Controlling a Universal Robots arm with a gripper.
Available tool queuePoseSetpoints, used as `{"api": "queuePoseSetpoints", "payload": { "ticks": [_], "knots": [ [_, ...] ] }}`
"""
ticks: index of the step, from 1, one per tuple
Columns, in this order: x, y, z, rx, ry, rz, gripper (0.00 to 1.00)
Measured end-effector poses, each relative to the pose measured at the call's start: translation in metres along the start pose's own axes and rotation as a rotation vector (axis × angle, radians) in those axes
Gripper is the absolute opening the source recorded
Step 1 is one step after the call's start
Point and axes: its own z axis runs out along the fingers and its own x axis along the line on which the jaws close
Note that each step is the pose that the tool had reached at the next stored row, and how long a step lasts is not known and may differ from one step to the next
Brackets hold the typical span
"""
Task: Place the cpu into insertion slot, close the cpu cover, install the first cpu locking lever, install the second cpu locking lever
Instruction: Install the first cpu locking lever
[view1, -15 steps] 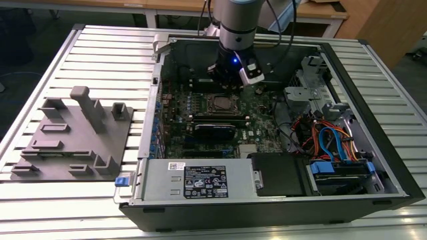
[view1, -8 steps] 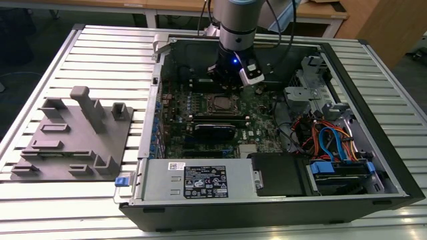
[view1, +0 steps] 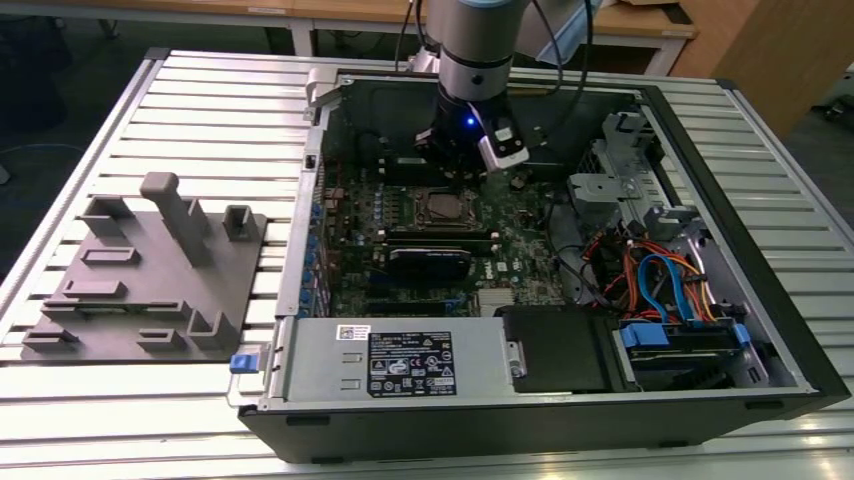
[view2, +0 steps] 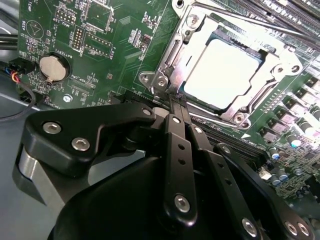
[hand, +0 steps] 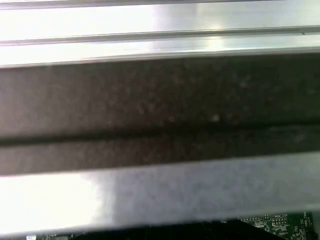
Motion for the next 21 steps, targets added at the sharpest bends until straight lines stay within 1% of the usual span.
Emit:
{"api": "queuePoseSetpoints", "payload": {
  "ticks": [3, 8, 21],
  "knots": [
    [-0.0002, 0.0000, 0.0002, 0.0002, 0.0000, 0.000, 0.11],
    [-0.0010, -0.0004, 0.0009, 0.0039, -0.0002, 0.001, 0.11],
    [-0.0010, -0.0005, 0.0020, 0.0058, -0.0004, 0.000, 0.11]
  ]
}}
